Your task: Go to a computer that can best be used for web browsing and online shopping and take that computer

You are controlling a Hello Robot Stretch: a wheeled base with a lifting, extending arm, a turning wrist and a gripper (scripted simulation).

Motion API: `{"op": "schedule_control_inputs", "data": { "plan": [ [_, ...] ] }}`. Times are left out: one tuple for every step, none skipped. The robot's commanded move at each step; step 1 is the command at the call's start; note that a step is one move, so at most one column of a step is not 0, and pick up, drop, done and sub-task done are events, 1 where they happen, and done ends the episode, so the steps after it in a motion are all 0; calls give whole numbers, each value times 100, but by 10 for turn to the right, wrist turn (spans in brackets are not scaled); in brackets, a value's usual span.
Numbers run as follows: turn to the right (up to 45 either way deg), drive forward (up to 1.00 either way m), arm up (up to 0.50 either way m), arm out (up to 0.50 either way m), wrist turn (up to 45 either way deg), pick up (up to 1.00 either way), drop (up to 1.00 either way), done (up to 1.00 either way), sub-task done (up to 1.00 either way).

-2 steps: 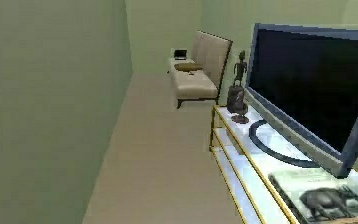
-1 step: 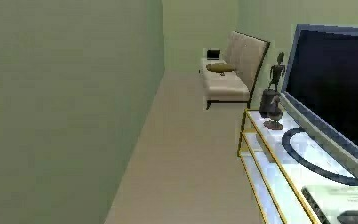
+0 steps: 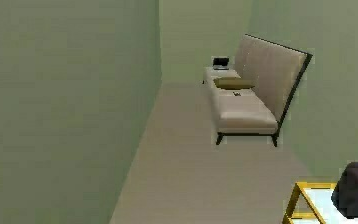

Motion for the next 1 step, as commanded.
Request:
{"op": "schedule_control_inputs", "data": {
  "plan": [
    [0,100,0,0,0,0,0,0,0]
  ]
}}
